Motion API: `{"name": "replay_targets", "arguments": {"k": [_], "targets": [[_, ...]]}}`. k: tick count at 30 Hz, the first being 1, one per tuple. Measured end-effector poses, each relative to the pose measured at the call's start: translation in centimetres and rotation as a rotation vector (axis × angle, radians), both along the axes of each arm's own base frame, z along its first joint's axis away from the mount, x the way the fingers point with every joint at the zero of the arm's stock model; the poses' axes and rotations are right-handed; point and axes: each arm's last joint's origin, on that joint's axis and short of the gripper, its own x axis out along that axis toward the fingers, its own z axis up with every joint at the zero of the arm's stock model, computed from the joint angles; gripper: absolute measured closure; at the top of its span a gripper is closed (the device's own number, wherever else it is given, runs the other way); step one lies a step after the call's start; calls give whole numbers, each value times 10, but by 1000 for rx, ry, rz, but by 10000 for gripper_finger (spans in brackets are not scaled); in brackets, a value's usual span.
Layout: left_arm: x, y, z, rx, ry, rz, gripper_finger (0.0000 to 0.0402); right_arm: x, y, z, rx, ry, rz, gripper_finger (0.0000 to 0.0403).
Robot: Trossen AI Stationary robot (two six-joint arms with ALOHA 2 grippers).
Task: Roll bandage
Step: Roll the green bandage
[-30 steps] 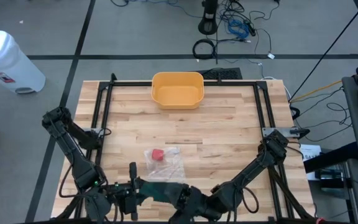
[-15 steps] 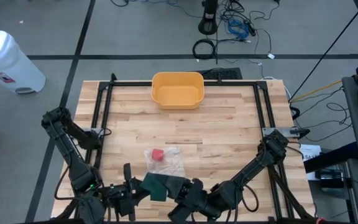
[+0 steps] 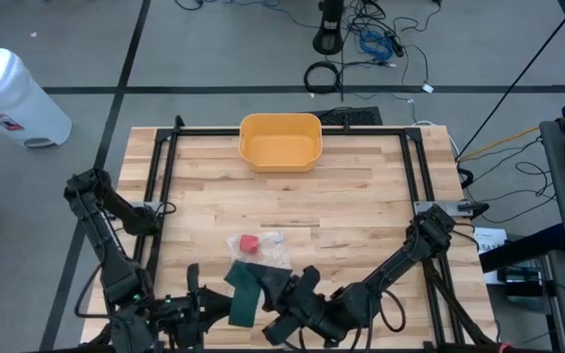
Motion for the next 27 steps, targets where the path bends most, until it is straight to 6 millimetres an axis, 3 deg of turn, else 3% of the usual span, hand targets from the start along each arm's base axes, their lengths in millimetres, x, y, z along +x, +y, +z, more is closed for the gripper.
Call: {"name": "replay_targets", "arguments": {"k": [27], "targets": [[-28,-17,9,30,-59,-38,357,20,-1,-32,223,81,28,403]]}}
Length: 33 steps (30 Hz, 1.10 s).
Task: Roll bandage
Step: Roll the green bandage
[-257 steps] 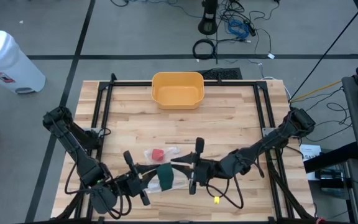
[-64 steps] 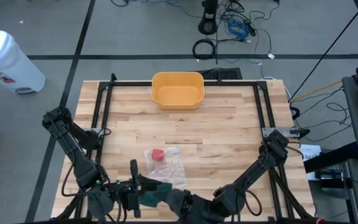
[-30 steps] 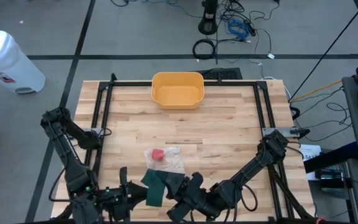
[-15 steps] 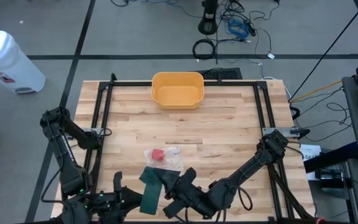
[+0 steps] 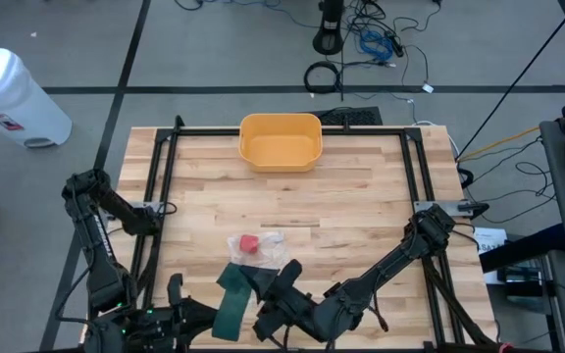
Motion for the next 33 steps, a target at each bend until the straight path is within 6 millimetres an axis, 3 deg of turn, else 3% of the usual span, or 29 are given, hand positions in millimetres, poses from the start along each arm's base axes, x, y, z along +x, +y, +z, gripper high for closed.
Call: {"name": "replay_targets", "arguments": {"k": [6,21,33], "targets": [[-3,-2,1,6,-2,-13,357,6,-7,-7,44,7,-6,389],[-7,-6,0,-1,8,-79,357,16,-23,-18,105,27,-92,265],[-9,-7,2,-10,0,-92,357,12,-25,-46,209,85,-129,236]]}}
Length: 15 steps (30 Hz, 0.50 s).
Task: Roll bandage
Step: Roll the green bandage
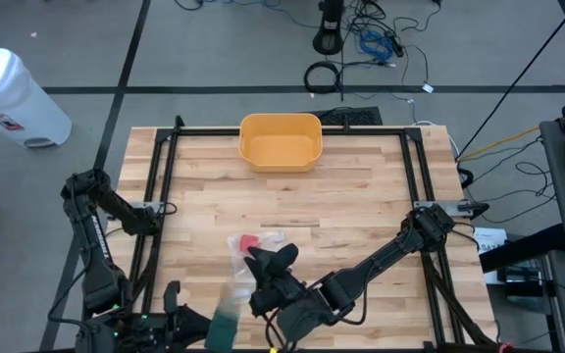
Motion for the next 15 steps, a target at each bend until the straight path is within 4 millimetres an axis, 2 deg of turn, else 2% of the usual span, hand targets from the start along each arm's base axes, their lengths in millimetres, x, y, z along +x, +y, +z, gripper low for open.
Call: {"name": "replay_targets", "arguments": {"k": [10,15], "targets": [[0,-1,3,-14,-12,-20,357,-3,-2,-10,85,-10,-3,205],[0,-1,3,-14,-12,-19,357,-14,14,-12,133,-41,23,195]]}}
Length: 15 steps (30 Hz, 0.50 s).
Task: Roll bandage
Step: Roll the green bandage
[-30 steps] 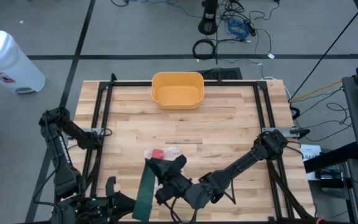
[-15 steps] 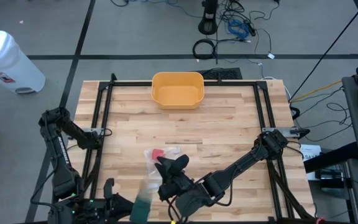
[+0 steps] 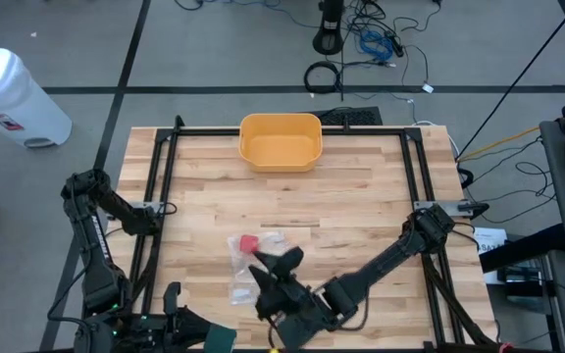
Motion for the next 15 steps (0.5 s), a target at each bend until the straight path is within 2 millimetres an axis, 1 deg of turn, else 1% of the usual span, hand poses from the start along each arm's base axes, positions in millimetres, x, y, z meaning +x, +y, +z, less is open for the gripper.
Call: {"name": "replay_targets", "arguments": {"k": [8,12,15], "targets": [[0,0,0,0,0,5,357,-26,45,7,89,-88,124,201],[0,0,0,1,-1,7,357,-33,63,19,145,-170,216,201],[0,0,0,2,0,8,357,-36,71,31,165,-231,306,201]]}}
